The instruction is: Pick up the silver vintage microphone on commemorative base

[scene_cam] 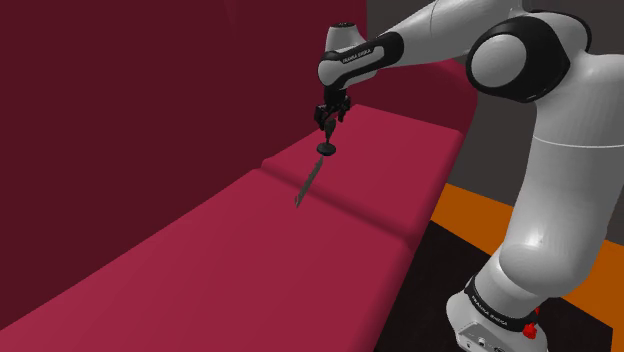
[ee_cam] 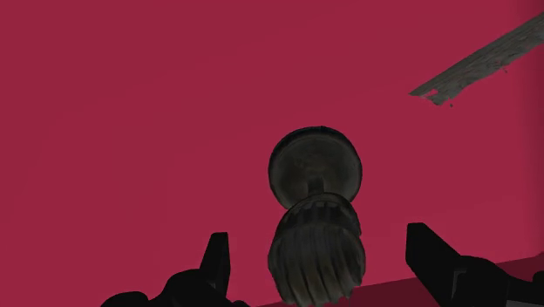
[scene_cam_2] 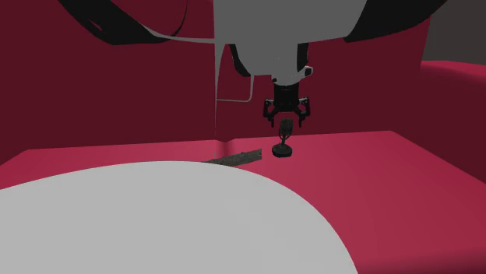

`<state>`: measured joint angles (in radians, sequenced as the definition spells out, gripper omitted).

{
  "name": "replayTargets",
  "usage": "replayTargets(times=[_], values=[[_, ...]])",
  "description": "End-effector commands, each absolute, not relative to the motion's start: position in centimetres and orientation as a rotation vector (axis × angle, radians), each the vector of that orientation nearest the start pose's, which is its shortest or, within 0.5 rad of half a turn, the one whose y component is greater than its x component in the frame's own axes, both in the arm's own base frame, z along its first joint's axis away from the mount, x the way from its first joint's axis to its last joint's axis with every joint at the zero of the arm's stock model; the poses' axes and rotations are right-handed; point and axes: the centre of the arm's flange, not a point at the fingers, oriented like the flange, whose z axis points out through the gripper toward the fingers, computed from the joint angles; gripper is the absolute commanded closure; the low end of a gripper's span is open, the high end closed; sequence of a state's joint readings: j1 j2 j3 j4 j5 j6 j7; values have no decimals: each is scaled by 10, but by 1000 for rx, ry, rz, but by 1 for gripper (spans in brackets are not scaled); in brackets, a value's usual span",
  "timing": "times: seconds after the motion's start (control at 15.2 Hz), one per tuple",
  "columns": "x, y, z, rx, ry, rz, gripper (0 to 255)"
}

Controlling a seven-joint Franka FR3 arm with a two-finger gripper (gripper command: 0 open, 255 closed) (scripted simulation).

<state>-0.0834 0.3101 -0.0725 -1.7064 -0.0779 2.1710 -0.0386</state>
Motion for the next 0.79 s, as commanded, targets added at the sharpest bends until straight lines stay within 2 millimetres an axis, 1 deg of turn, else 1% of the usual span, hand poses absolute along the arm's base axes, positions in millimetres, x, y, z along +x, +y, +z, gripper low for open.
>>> replayTargets(times=[0.0, 0.07, 0.59, 0.66, 0.73], values=[[653, -101, 421, -3235, 118, -237, 0], [653, -102, 421, -3235, 118, -237, 255], [652, -101, 420, -3235, 118, -237, 255], [653, -101, 421, -3235, 118, -237, 255], [653, -101, 426, -3235, 118, -237, 255]])
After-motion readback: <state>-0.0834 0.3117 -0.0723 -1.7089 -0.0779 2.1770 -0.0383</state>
